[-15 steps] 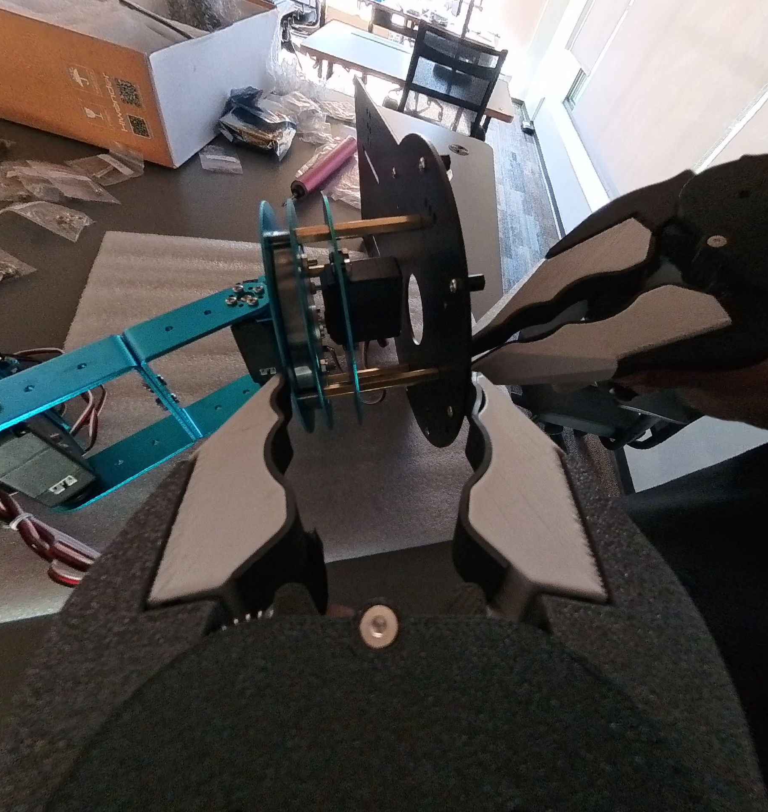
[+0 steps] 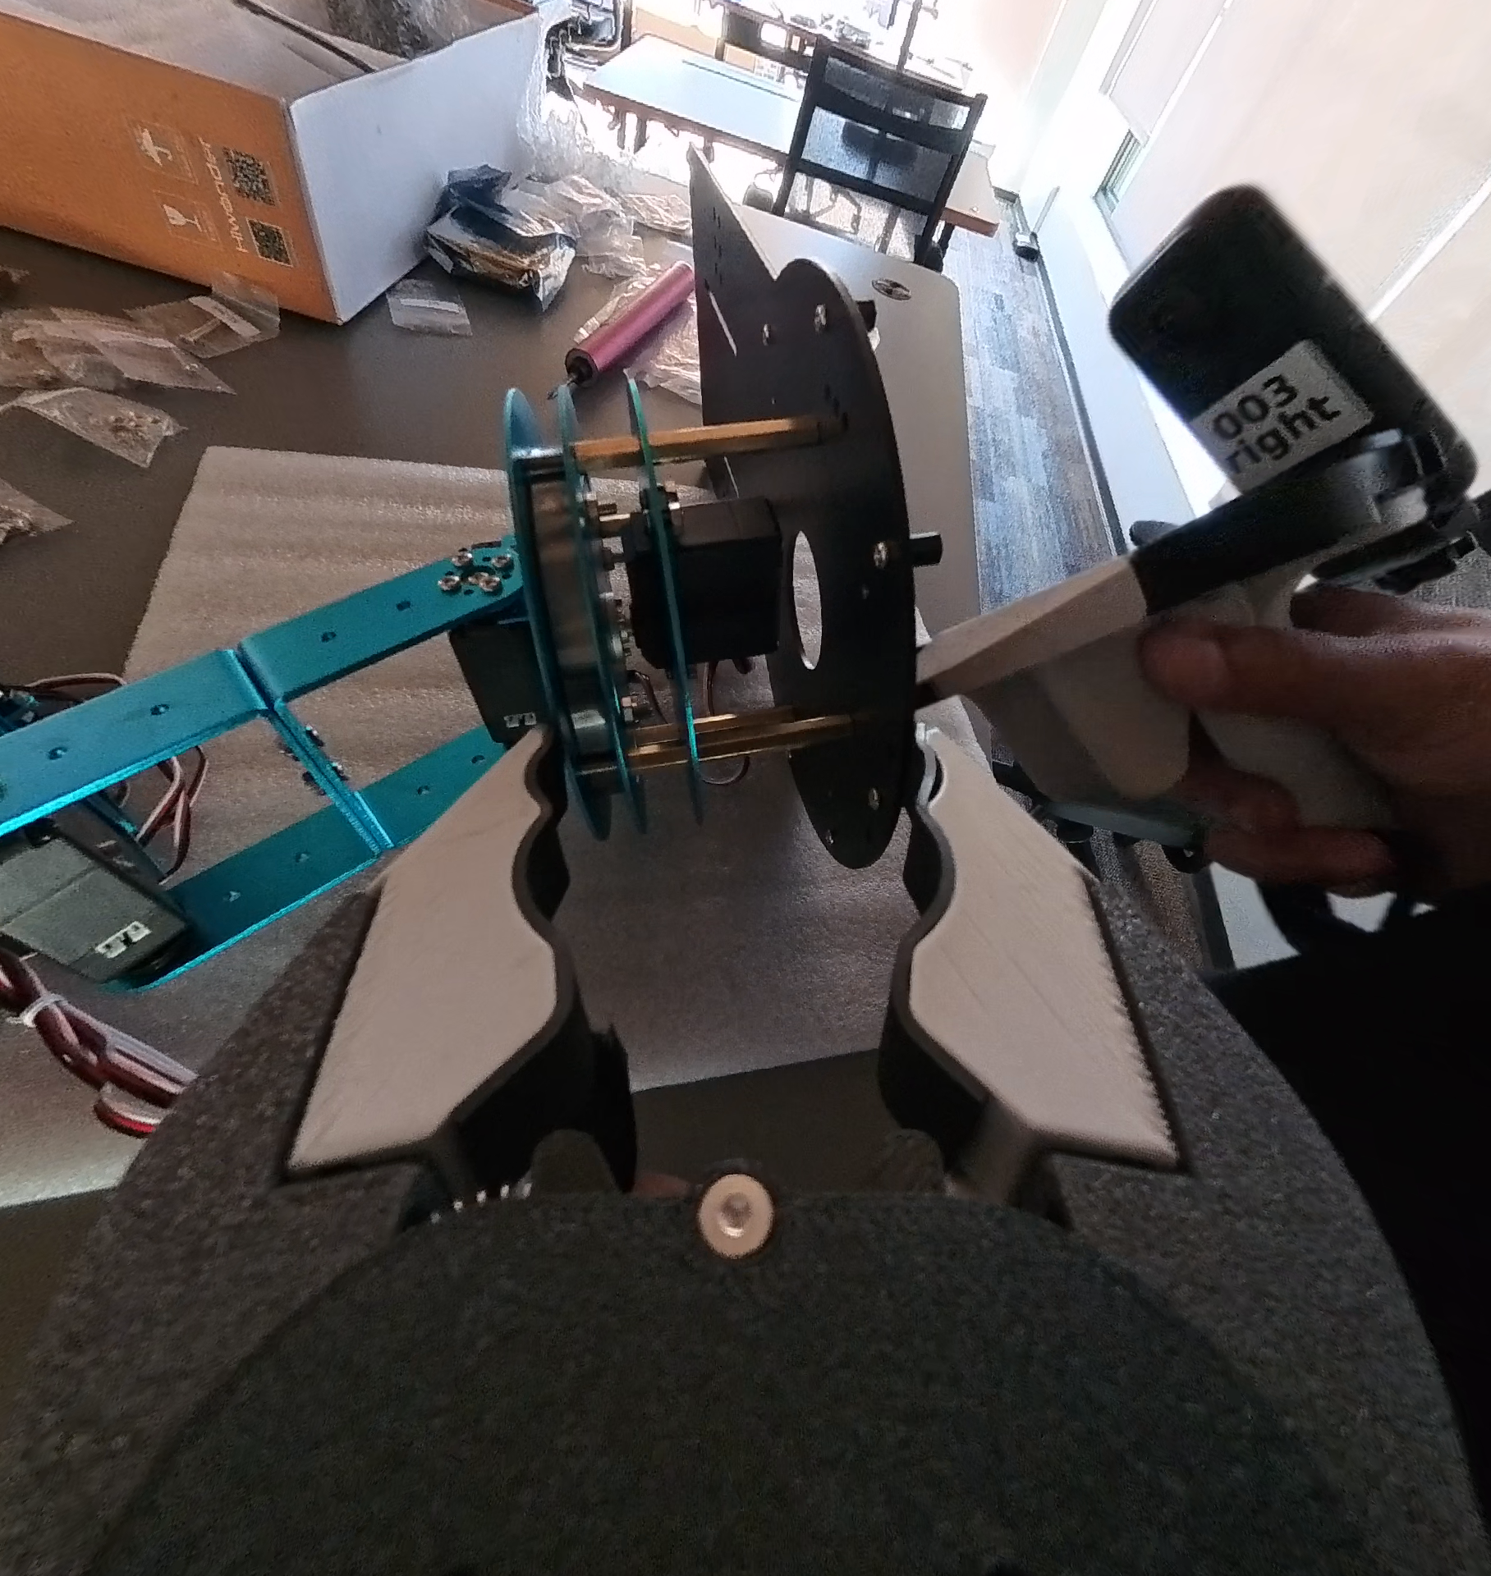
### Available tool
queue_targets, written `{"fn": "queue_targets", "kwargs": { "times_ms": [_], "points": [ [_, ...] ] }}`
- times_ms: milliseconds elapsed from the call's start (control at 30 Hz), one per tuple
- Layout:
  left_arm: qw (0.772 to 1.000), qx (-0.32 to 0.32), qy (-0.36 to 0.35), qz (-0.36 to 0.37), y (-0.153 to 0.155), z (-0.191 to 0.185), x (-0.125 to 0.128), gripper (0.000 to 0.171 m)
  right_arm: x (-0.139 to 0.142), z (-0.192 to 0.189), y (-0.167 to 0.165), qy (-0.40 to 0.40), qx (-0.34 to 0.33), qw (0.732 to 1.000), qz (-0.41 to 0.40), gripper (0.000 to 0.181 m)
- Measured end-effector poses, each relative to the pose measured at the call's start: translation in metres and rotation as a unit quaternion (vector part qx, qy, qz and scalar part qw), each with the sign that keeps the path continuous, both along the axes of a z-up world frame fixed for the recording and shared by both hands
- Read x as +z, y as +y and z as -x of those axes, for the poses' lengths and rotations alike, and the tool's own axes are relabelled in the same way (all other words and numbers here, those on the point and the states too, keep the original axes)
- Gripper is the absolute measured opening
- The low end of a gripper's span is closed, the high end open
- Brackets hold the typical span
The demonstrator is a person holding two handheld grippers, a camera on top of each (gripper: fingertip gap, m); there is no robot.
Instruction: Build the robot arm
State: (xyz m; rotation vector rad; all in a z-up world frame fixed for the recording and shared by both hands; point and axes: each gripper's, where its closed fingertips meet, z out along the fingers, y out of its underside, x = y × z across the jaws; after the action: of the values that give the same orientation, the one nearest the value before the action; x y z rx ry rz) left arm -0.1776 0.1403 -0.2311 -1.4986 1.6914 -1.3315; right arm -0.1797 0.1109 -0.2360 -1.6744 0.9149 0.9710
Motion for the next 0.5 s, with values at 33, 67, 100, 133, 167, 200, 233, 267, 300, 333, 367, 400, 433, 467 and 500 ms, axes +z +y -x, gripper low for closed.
{"fn": "queue_targets", "kwargs": {
  "times_ms": [33, 67, 100, 133, 167, 200, 233, 267, 300, 333, 367, 400, 433, 467, 500],
  "points": [
    [1.0, 0.0, 0.0, 0.0, 0.0, 0.0001, 0.0, 0.08, 0.0, 0.0002, -0.0002, 0.057, -0.011, 0.998, -0.002, 0.005],
    [1.0, 0.0, 0.0, 0.0, -0.0001, 0.0001, 0.0002, 0.079, 0.0, 0.0005, -0.0003, 0.109, -0.02, 0.994, -0.009, 0.005],
    [1.0, 0.0, -0.001, 0.0, -0.0001, 0.0, 0.0002, 0.08, 0.0, 0.0013, -0.0003, 0.154, -0.03, 0.987, -0.019, 0.005],
    [1.0, 0.0, -0.001, 0.0, -0.0001, 0.0, 0.0001, 0.08, -0.0002, 0.0024, -0.0001, 0.189, -0.037, 0.981, -0.032, 0.005],
    [1.0, 0.0, -0.001, 0.0, -0.0001, 0.0001, 0.0001, 0.079, -0.0001, 0.0039, 0.0004, 0.219, -0.039, 0.974, -0.044, 0.005],
    [1.0, 0.0, -0.001, 0.0, 0.0, 0.0001, 0.0, 0.08, -0.0004, 0.0062, 0.0014, 0.24, -0.038, 0.969, -0.052, 0.006],
    [1.0, 0.001, 0.0, 0.0, 0.0, 0.0001, 0.0, 0.079, -0.0004, 0.0056, 0.0014, 0.248, -0.044, 0.966, -0.059, 0.005],
    [1.0, 0.001, 0.0, 0.0, 0.0, 0.0001, 0.0001, 0.079, -0.0003, 0.005, 0.0013, 0.248, -0.047, 0.966, -0.061, 0.005],
    [1.0, 0.001, 0.0, 0.0, -0.0001, 0.0, 0.0002, 0.079, -0.0001, 0.0048, 0.0013, 0.241, -0.047, 0.968, -0.059, 0.005],
    [1.0, 0.001, 0.001, 0.0, -0.0002, -0.0001, 0.0002, 0.079, -0.0002, 0.0048, 0.0014, 0.231, -0.046, 0.97, -0.056, 0.005],
    [1.0, 0.001, 0.001, -0.001, -0.0002, 0.0, 0.0002, 0.079, -0.0001, 0.0045, 0.0011, 0.224, -0.043, 0.972, -0.053, 0.005],
    [1.0, 0.001, 0.001, -0.001, -0.0003, 0.0, 0.0002, 0.079, 0.0, 0.0038, 0.0009, 0.212, -0.041, 0.975, -0.05, 0.005],
    [1.0, 0.001, 0.0, -0.002, -0.0003, 0.0001, 0.0001, 0.08, -0.0004, 0.0044, 0.0011, 0.187, -0.035, 0.981, -0.043, 0.005],
    [1.0, 0.001, 0.0, -0.001, -0.0003, 0.0002, 0.0, 0.08, -0.0009, 0.0047, 0.0011, 0.153, -0.027, 0.987, -0.033, 0.005],
    [1.0, 0.001, -0.001, -0.002, -0.0003, 0.0002, 0.0, 0.08, -0.0014, 0.0042, 0.0008, 0.108, -0.017, 0.994, -0.019, 0.005]
  ]
}}
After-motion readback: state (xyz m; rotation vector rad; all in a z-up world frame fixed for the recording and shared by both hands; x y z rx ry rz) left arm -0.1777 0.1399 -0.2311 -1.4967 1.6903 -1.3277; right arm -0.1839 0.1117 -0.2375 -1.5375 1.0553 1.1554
